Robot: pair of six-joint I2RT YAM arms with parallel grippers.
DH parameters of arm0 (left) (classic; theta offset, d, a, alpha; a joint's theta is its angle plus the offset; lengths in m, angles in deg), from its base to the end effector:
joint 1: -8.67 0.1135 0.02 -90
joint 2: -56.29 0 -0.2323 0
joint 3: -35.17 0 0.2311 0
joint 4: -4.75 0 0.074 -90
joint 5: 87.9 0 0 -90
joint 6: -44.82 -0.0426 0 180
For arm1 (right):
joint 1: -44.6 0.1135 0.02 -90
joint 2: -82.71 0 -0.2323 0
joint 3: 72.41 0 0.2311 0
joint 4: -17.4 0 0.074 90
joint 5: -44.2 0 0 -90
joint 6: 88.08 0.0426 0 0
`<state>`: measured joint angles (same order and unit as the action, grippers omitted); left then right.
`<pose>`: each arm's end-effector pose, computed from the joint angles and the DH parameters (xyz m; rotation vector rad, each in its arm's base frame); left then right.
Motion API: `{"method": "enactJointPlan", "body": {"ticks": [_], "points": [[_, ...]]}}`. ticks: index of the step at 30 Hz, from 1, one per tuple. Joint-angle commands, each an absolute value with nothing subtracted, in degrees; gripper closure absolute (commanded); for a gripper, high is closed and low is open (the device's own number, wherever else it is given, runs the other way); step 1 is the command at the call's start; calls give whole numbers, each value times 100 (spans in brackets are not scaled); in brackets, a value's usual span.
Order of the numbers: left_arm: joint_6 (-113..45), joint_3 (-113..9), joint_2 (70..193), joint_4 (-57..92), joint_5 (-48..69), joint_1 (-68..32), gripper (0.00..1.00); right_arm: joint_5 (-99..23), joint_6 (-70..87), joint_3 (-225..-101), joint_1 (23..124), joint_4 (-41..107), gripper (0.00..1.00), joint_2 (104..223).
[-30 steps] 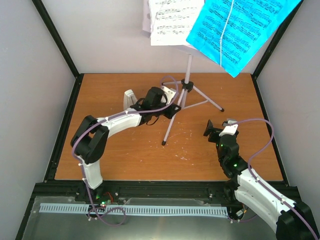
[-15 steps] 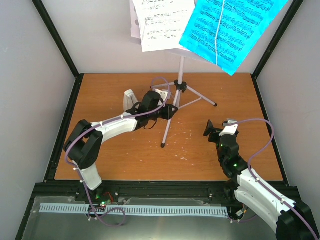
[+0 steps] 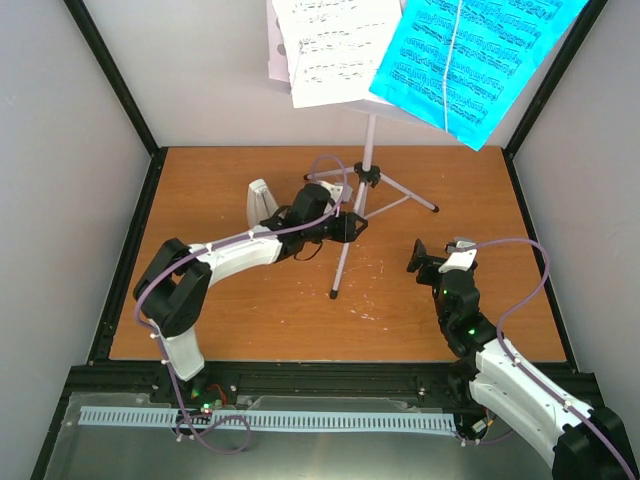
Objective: Pack up the instrument practice props
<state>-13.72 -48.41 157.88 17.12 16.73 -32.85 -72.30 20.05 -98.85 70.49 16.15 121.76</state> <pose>0.2818 -0.2638 0.2113 0.3621 2.2270 -0.9989 0.1658 0.0593 0.1873 0.2144 1.7373 0.1524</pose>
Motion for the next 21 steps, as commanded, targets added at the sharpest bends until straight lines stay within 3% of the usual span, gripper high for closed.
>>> {"method": "enactJointPlan", "body": {"ticks": [1, 5, 13, 21], "points": [[-1197, -5133, 15962, 1509, 2207, -3688, 51, -7318, 2057, -9835, 7009, 1602, 0, 12126], [-1290, -5114, 15952, 1392, 2354, -3705, 42, -7289, 2055, -9836, 7007, 1630, 0, 12064], [-2202, -5142, 15159, 1874, 1353, -3646, 10, -7263, 2042, -9819, 7009, 1626, 0, 12006], [-2999, -4832, 13682, 2262, 1708, -2485, 1, -5591, 1804, -10057, 7009, 1251, 0, 12700]]}}
